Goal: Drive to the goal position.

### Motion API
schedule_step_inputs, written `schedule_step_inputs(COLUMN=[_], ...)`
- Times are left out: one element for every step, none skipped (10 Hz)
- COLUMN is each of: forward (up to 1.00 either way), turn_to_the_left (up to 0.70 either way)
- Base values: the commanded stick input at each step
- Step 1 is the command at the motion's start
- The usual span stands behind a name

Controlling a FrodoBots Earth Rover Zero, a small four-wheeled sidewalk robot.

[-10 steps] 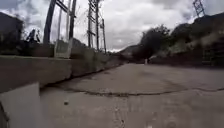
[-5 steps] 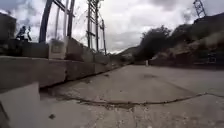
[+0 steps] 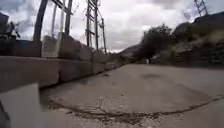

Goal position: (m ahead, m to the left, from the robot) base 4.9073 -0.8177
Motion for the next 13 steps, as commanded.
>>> schedule_step_inputs(forward=[0.7, 0.7, 0.7, 0.7, 0.7, 0.7, 0.7, 0.7, 0.7, 0.7, 0.7, 0.7, 0.7], turn_to_the_left=[0.0, 0.0, 0.0, 0.0, 0.0, 0.0, 0.0, 0.0, 0.0, 0.0, 0.0, 0.0, 0.0])
